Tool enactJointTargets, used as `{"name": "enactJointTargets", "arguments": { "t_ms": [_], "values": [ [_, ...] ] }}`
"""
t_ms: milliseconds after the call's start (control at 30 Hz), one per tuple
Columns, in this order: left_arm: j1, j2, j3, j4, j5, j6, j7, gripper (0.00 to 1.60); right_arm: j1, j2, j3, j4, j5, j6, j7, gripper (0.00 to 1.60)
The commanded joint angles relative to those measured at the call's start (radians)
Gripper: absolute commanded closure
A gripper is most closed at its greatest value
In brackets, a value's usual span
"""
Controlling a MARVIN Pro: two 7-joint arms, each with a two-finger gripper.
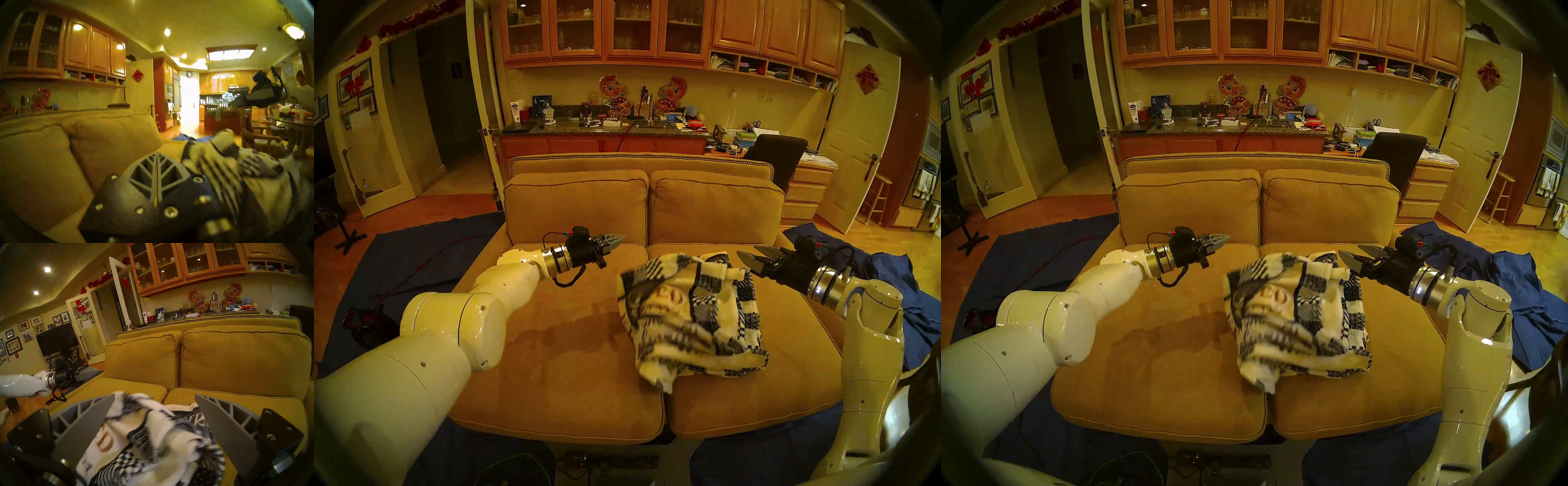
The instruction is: Fold the blanket in half twice
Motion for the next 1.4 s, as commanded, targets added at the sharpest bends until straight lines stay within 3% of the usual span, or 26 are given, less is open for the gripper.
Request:
{"name": "enactJointTargets", "arguments": {
  "t_ms": [0, 200, 233, 267, 300, 333, 367, 400, 567, 800, 967, 1033, 1067, 1100, 1133, 1167, 1200, 1233, 1367],
  "values": [
    [0.008, 0.007, 0.059, -0.055, 0.004, -0.004, -0.095, 1.6, 0.004, 0.0, 0.004, -0.01, 0.004, 0.0, 0.0, 0.0],
    [0.038, 0.01, 0.126, -0.084, 0.005, -0.002, -0.102, 1.6, -0.024, -0.004, 0.003, -0.044, 0.018, -0.001, 0.038, 0.0],
    [0.041, 0.011, 0.134, -0.088, 0.004, -0.003, -0.125, 1.44, -0.027, -0.005, 0.002, -0.047, 0.018, -0.001, 0.04, 0.0],
    [0.048, 0.009, 0.162, -0.093, 0.023, -0.008, -0.094, 1.14, -0.029, -0.007, 0.001, -0.049, 0.018, -0.001, 0.041, 0.0],
    [0.052, 0.01, 0.178, -0.097, 0.029, -0.013, -0.097, 0.68, -0.031, -0.008, 0.001, -0.051, 0.018, -0.001, 0.042, 0.0],
    [0.053, 0.011, 0.192, -0.097, 0.04, -0.016, -0.107, 0.55, -0.032, -0.008, 0.001, -0.052, 0.018, -0.001, 0.043, 0.0],
    [0.059, 0.01, 0.206, -0.099, 0.043, -0.017, -0.09, 0.17, -0.033, -0.009, 0.001, -0.053, 0.018, -0.001, 0.043, 0.0],
    [0.061, 0.012, 0.212, -0.099, 0.039, -0.017, -0.103, 0.05, -0.034, -0.01, 0.002, -0.055, 0.017, -0.001, 0.042, 0.0],
    [0.07, 0.021, 0.266, -0.101, 0.04, -0.011, -0.087, 0.01, -0.033, -0.011, 0.005, -0.056, 0.015, -0.001, 0.039, 0.0],
    [0.073, 0.026, 0.325, -0.086, 0.036, -0.013, -0.091, 0.05, -0.032, -0.014, 0.005, -0.054, 0.012, -0.001, 0.037, 0.0],
    [0.069, 0.027, 0.364, -0.065, 0.036, -0.015, -0.092, 0.18, -0.03, -0.015, 0.006, -0.053, 0.011, -0.002, 0.037, 0.0],
    [0.069, 0.026, 0.377, -0.063, 0.03, -0.01, -0.088, 0.41, -0.03, -0.016, 0.007, -0.053, 0.011, -0.002, 0.037, 0.0],
    [0.07, 0.025, 0.381, -0.06, 0.027, -0.012, -0.09, 0.77, -0.029, -0.015, 0.007, -0.052, 0.011, -0.002, 0.038, 0.0],
    [0.066, 0.023, 0.373, -0.051, 0.019, -0.013, -0.125, 0.85, -0.029, -0.015, 0.007, -0.052, 0.01, -0.002, 0.038, 0.0],
    [0.077, 0.022, 0.39, -0.062, 0.013, -0.017, -0.083, 0.99, -0.029, -0.015, 0.007, -0.052, 0.01, -0.002, 0.038, 0.0],
    [0.077, 0.022, 0.39, -0.062, 0.013, -0.017, -0.083, 0.99, -0.029, -0.015, 0.007, -0.052, 0.01, -0.002, 0.038, 0.0],
    [0.079, 0.022, 0.384, -0.059, 0.002, -0.018, -0.091, 1.4, -0.029, -0.015, 0.007, -0.052, 0.01, -0.001, 0.037, 0.0],
    [0.081, 0.021, 0.38, -0.06, -0.009, -0.02, -0.086, 1.55, -0.028, -0.015, 0.007, -0.051, 0.01, -0.002, 0.037, 0.0],
    [0.084, 0.028, 0.371, -0.084, -0.053, -0.023, -0.086, 1.6, -0.027, -0.015, 0.007, -0.05, 0.009, -0.002, 0.035, 0.0]
  ]
}}
